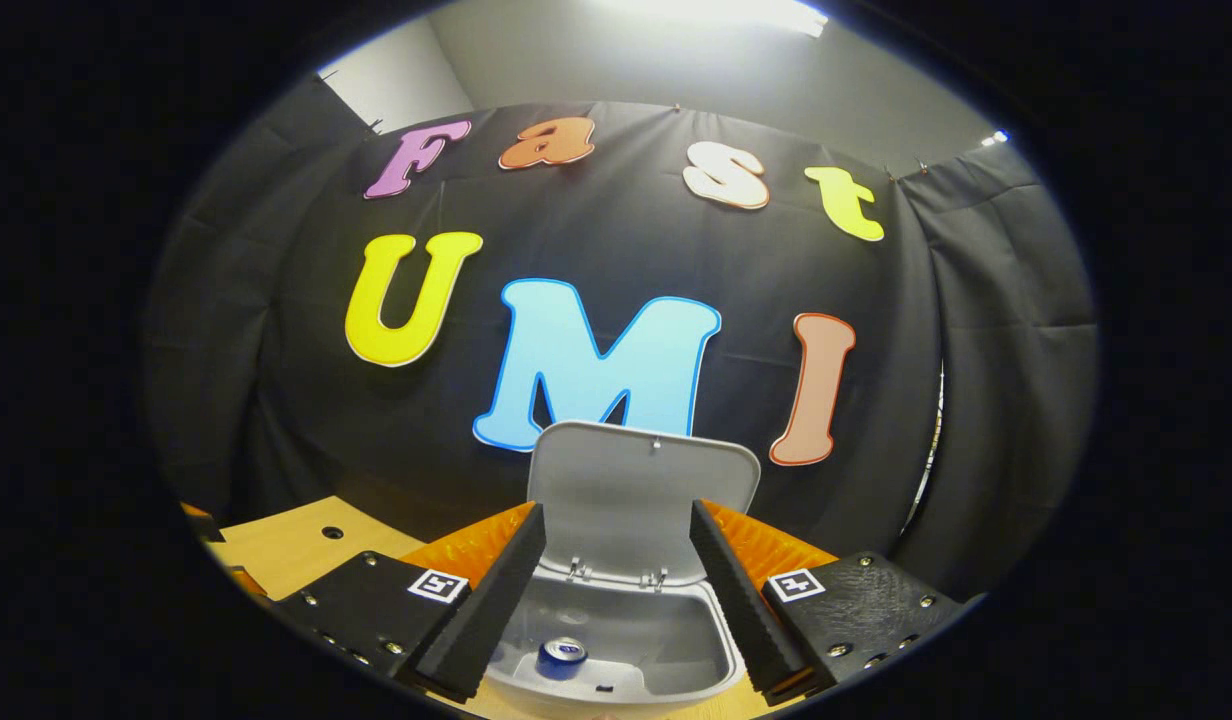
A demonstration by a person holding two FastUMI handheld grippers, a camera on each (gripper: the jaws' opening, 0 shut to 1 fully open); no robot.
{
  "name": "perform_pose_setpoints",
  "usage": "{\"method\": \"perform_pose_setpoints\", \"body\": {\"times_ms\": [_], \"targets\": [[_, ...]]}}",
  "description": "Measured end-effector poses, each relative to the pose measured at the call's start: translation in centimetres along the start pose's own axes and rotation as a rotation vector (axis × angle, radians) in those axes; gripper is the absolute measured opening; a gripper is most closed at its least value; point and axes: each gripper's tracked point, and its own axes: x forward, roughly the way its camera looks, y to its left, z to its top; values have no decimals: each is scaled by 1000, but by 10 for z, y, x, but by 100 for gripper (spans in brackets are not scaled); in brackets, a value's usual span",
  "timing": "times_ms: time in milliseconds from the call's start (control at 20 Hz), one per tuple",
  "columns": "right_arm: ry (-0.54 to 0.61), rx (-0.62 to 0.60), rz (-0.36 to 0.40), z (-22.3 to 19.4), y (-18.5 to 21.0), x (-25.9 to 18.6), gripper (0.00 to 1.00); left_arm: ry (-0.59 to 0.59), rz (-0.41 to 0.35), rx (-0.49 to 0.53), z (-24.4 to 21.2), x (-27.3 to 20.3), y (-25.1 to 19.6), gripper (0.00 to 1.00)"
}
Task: Press the lid of the desktop garbage bin to open it, pick up the crumpled paper on the desktop and throw it into the bin, then pick up the pop can on the desktop and drop it into the bin, and finally close the garbage bin lid.
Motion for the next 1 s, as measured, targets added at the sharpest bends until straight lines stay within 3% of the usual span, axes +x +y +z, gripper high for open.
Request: {"method": "perform_pose_setpoints", "body": {"times_ms": [500,1000], "targets": [[-24,-17,-20,60,-12,76,93,21,14,25,28,28,16,95],[109,123,6,29,-17,109,94,27,88,-7,28,29,35,96]]}}
